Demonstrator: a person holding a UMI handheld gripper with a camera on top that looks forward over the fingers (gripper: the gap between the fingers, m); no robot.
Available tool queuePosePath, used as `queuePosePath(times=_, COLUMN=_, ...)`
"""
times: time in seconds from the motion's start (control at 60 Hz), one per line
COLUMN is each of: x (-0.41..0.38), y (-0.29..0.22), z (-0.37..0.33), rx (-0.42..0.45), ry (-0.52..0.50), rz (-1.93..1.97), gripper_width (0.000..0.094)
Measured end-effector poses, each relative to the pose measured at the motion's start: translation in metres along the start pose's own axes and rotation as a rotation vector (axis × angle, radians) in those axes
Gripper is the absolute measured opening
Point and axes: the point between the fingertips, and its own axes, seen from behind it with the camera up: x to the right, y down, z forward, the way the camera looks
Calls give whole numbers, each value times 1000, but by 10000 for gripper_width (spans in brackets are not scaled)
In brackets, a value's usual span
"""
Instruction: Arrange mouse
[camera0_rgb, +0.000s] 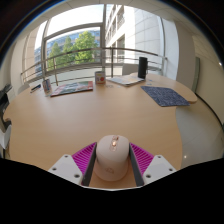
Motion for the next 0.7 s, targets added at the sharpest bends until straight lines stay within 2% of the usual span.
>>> queuePosePath(times=0.033, x=-2, y=-2, z=2, rx=8, ry=3, rz=-13, gripper_width=549)
queuePosePath(times=0.1, x=-8, y=-5, z=4, rx=9, ry=-11, rz=-21, gripper_width=527)
queuePosePath(times=0.217, x=-12, y=-8, z=6, rx=2, ry=-18, rz=-58, gripper_width=437)
queuePosePath(times=0.35, x=-29, y=-26, z=1, rx=10, ry=-92, rz=-102, gripper_width=405)
queuePosePath(times=0.467, x=-39, y=-96, z=-23, rx=113, ry=-174, rz=-108, gripper_width=406)
queuePosePath(times=0.617, x=-16, y=-241, z=-44, rx=309, ry=-267, rz=-88, gripper_width=404)
queuePosePath(times=0.7, x=28, y=-307, z=-34, rx=397, ry=-281, rz=-79, gripper_width=404)
